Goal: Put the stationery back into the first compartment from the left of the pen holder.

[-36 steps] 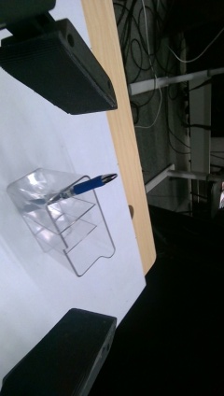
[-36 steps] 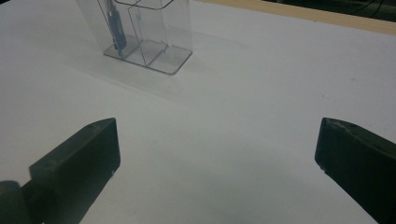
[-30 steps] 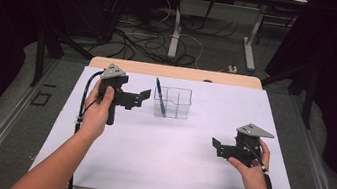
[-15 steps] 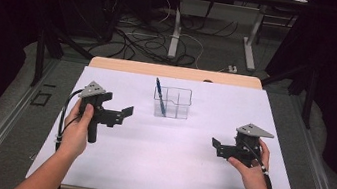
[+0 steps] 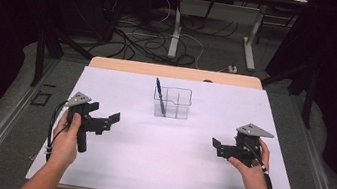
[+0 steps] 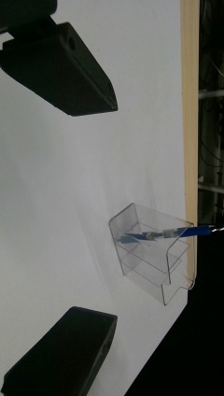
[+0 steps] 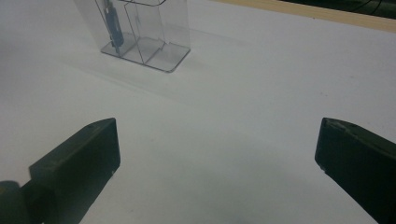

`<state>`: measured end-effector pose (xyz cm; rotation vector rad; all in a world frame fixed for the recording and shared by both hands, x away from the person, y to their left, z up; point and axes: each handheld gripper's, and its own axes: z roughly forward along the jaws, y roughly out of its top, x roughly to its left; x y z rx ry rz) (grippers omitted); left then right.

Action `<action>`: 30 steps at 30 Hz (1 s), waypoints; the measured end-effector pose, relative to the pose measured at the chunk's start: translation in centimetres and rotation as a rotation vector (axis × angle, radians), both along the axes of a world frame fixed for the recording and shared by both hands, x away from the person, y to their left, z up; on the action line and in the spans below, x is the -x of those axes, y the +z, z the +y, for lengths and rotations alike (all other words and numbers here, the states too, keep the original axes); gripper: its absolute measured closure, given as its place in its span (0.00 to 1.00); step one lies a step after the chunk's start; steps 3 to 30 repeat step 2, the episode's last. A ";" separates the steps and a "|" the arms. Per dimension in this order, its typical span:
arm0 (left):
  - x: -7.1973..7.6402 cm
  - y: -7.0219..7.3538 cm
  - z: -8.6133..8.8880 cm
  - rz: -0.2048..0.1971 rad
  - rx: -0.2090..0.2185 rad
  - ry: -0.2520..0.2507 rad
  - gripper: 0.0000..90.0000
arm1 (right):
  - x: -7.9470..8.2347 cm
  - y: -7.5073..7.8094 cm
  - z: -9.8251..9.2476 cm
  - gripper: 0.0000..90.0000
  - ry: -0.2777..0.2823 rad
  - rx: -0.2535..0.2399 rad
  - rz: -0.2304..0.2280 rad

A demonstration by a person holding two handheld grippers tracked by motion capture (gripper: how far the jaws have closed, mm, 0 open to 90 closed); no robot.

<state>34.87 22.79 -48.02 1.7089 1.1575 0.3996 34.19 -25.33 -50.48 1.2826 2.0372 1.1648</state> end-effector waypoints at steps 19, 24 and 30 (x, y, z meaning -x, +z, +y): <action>0.1 -0.2 0.2 0.005 -0.007 0.003 0.01 | -0.1 -0.1 0.0 0.00 -0.001 -0.002 0.002; 0.1 -0.2 0.2 0.005 -0.007 0.003 0.01 | -0.1 -0.1 0.0 0.00 -0.001 -0.002 0.002; 0.1 -0.2 0.2 0.005 -0.007 0.003 0.01 | -0.1 -0.1 0.0 0.00 -0.001 -0.002 0.002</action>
